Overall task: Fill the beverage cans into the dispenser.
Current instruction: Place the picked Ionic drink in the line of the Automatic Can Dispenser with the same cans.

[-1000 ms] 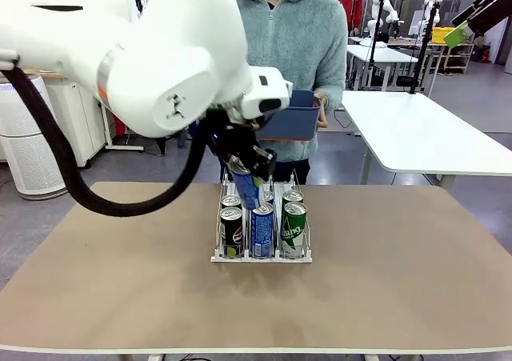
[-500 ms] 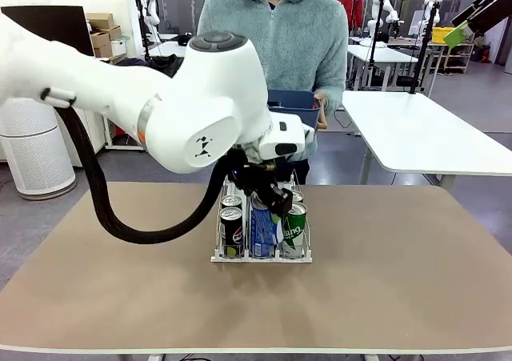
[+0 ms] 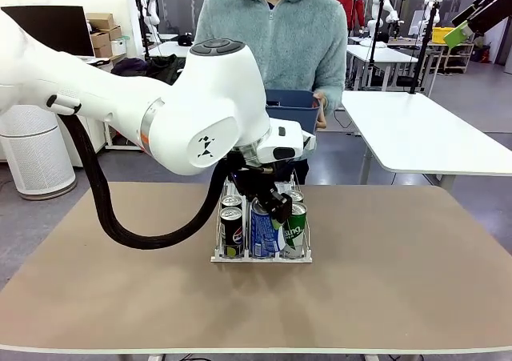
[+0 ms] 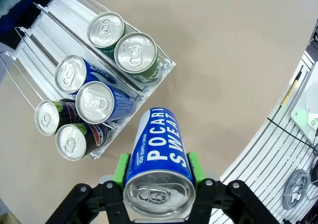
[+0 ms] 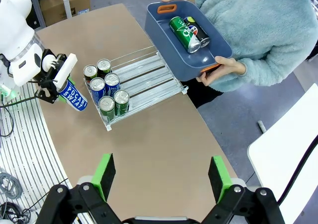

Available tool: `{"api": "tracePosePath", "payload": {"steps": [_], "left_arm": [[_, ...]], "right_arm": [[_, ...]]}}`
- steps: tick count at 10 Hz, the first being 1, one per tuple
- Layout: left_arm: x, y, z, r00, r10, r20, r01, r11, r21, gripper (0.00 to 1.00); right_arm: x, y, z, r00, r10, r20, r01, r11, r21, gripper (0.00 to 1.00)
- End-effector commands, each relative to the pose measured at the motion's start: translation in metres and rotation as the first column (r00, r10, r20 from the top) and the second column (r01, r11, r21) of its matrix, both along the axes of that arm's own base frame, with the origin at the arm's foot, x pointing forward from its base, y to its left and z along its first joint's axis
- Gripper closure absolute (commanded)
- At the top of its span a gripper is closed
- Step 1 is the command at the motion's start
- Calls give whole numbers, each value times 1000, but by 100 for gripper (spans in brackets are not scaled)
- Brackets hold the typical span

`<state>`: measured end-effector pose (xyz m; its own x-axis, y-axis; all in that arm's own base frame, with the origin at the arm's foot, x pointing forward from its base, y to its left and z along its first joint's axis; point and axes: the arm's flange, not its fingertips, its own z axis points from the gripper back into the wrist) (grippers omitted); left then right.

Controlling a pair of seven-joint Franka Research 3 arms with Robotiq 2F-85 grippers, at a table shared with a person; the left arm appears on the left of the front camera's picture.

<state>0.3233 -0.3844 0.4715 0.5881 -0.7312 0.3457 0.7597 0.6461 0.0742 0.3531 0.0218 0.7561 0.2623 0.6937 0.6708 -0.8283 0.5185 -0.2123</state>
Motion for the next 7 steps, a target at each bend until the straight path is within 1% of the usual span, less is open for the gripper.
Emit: {"api": "tracePosePath", "payload": {"steps": [1,3,7], "left_arm": [[6,0,-5,1000,-8,-1,8,1000,-5,43],[18,7,-4,1000,-12,12,12,1000,7,43],[45,15,-15,1000,-14,18,14,1000,6,43]], "right_arm": [[1,0,-1,1000,-3,7,3,1000,1,0],[1,0,-1,1000,-3,7,3,1000,1,0],[1,0,-1,1000,-3,7,3,1000,1,0]]}}
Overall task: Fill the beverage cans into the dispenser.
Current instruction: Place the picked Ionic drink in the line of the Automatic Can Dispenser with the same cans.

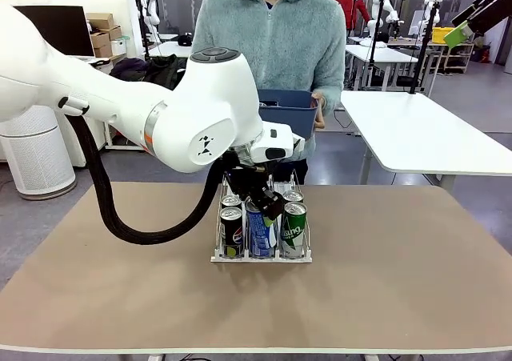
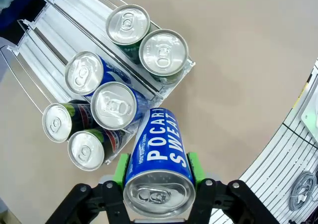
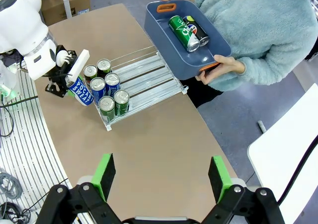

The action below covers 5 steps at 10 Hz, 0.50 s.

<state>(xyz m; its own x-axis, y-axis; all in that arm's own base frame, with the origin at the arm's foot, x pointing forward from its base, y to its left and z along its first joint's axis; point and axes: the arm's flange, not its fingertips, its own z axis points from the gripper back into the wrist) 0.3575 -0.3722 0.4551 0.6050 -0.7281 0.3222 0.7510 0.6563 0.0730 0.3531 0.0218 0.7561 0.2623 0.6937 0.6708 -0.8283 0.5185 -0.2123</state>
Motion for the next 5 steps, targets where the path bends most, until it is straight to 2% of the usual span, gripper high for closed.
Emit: {"api": "tracePosePath", "payload": {"steps": [1,5], "left_arm": [[19,2,-2,999,-30,40,31,999,-16,43],[40,6,-5,997,-17,78,18,1000,-22,43]], "right_arm": [[1,0,-1,1000,-3,7,3,1000,1,0],[1,0,-1,1000,-3,7,3,1000,1,0]]}}
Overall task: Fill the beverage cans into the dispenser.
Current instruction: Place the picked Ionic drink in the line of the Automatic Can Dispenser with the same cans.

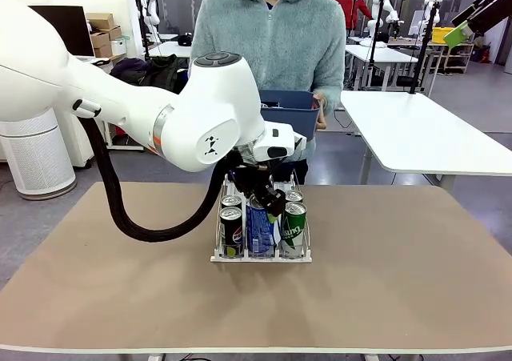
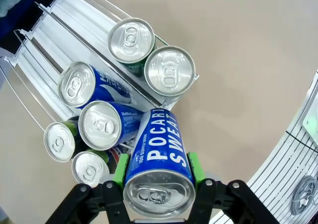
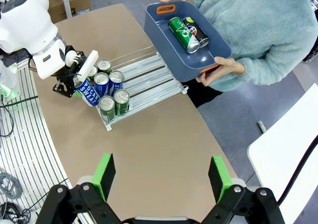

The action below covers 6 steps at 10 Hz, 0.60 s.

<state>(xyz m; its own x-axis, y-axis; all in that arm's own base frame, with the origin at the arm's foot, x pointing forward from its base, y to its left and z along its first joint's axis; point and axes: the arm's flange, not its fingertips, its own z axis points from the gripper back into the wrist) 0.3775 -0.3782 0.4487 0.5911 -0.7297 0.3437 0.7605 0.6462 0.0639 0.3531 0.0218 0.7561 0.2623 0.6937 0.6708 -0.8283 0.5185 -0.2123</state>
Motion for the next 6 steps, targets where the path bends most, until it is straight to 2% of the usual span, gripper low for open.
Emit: {"api": "tracePosePath", "payload": {"steps": [1,6], "left_arm": [[23,15,-1,997,9,77,-11,1000,18,43],[32,23,-10,995,48,89,-54,996,66,43]], "right_arm": [[1,0,-1,1000,-3,7,3,1000,1,0],[1,0,-1,1000,-3,7,3,1000,1,0]]}}
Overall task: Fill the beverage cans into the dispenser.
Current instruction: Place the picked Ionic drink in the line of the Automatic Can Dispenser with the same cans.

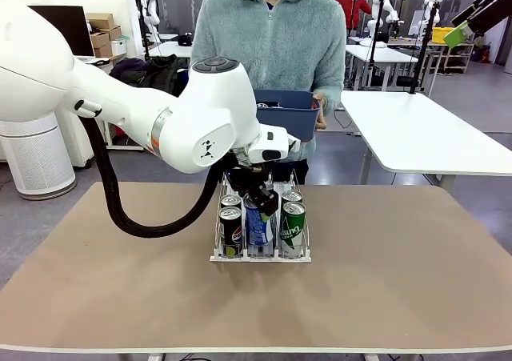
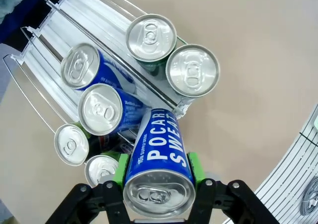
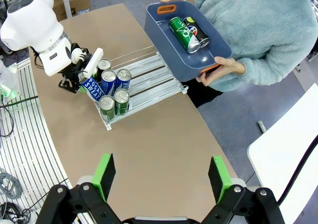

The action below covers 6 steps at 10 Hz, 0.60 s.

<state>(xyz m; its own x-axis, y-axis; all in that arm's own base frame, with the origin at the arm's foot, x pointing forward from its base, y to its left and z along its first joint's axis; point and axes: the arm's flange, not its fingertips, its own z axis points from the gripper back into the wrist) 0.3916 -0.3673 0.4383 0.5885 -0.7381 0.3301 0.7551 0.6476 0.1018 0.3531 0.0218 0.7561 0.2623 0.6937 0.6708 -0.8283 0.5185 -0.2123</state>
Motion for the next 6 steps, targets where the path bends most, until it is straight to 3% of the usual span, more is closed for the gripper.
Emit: {"api": "tracePosePath", "payload": {"steps": [1,6], "left_arm": [[20,13,-2,996,55,73,-58,997,47,43],[23,13,-12,996,71,50,-72,997,26,43]], "right_arm": [[1,0,-1,1000,-3,7,3,1000,1,0],[1,0,-1,1000,-3,7,3,1000,1,0]]}}
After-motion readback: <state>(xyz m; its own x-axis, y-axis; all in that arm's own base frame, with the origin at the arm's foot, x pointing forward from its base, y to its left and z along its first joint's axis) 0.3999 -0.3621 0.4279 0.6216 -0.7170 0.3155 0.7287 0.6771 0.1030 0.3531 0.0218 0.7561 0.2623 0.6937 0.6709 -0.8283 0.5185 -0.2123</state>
